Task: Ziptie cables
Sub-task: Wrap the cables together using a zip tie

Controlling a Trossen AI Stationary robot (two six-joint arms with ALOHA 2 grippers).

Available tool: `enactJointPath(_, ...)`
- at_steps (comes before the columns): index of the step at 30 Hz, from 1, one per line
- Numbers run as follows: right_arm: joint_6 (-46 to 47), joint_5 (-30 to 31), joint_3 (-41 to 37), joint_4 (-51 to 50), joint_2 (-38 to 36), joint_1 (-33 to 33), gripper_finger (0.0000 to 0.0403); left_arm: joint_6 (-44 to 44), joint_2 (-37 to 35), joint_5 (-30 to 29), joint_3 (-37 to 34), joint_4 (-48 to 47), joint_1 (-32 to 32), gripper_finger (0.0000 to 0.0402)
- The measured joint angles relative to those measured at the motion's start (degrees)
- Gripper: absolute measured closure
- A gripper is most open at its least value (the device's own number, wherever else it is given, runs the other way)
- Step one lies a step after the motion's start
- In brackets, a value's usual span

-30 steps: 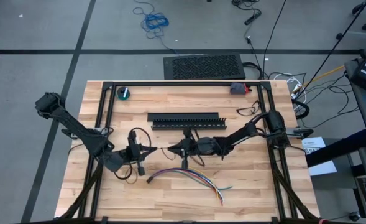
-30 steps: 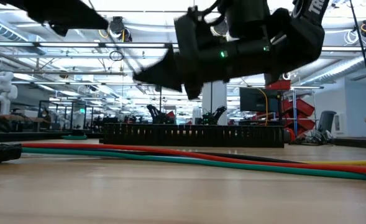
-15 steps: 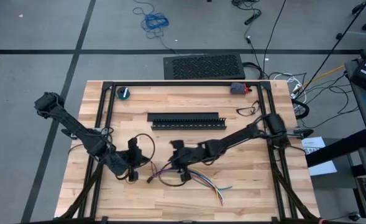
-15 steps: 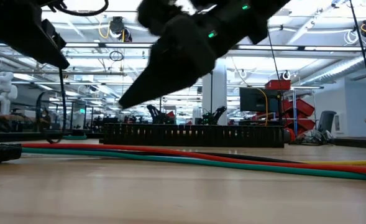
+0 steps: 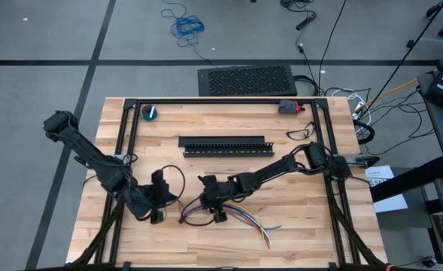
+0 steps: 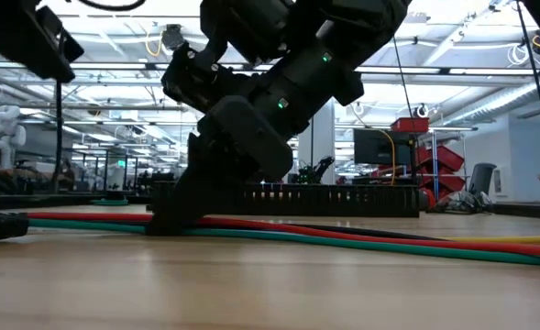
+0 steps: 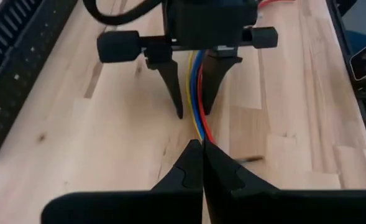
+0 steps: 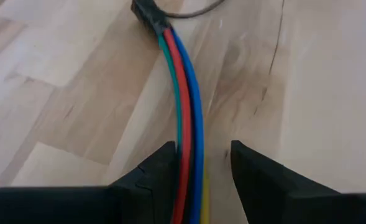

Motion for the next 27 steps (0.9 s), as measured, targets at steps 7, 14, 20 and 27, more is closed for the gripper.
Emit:
enactJointPath(7,2.97,-1.46,0.14,-2.68,-0.19,-1.45,0.0355,-0.04,-0.02,-0.4,3.46,-3.2,-0.66,0.0401)
enactJointPath(14,4.09,0.98,-0.04,-8.55,-2.65,-2.96,0.0395,-1.63,0.0,-3.05,3.44,-9.51,-0.65,0.0402)
enactJointPath(20,2.97,12.71,-0.31,-16.49,-8.1,-3.12,0.0397,-4.81,0.0,-3.7,3.42,-12.48,-0.65,0.0402)
enactJointPath(27,2.52,10.3,-0.25,-12.78,-9.16,-3.33,0.0402,-4.74,0.0,-9.08,3.42,-12.46,0.0,0.0402)
